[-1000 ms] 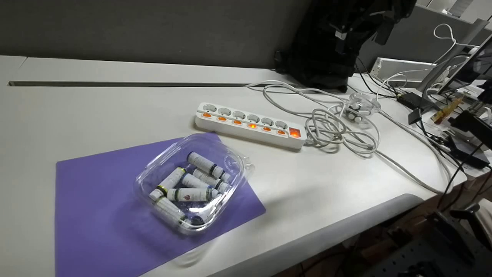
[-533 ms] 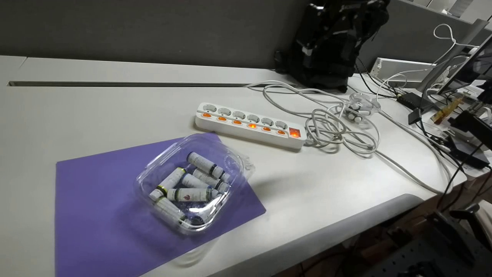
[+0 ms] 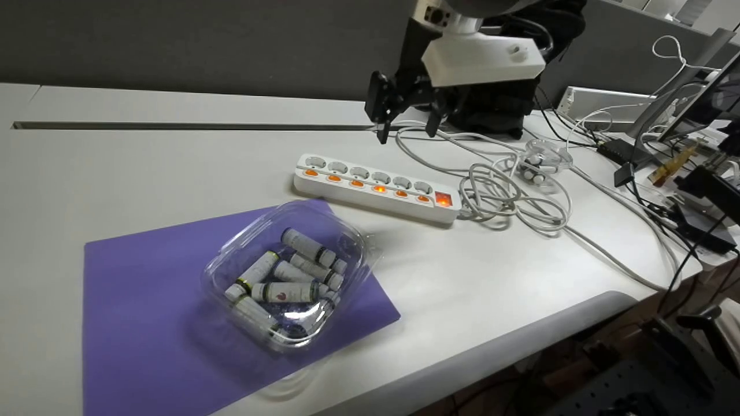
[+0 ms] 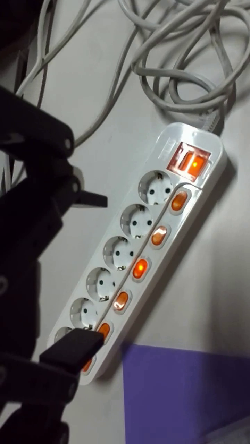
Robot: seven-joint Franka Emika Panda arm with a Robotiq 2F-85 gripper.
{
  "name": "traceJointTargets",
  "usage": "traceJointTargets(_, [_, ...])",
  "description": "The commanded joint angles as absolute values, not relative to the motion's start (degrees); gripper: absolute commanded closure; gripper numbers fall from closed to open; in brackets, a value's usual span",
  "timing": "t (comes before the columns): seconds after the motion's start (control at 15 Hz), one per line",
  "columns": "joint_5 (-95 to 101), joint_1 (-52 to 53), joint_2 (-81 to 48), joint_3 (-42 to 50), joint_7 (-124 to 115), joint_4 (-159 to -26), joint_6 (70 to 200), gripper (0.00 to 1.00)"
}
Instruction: Turn off the fourth last switch to the right
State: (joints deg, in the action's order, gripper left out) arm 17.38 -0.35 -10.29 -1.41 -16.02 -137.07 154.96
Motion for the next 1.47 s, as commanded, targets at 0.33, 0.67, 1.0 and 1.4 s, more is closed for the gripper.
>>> traceJointTargets(0.33, [7.4,2.89,-20.08,1.8,-16.68,-131.39,156.42,0.76])
traceJointTargets(0.67, [4.66,3.48,-21.07,2.29,-15.23,-131.76,156.78,0.85])
traceJointTargets(1.0, [3.44,3.17,-22.89,2.31,-14.85,-130.28,155.79,1.0])
traceJointTargets(1.4, [1.84,3.24,-25.77,2.38,-14.21,-129.37,155.9,1.0])
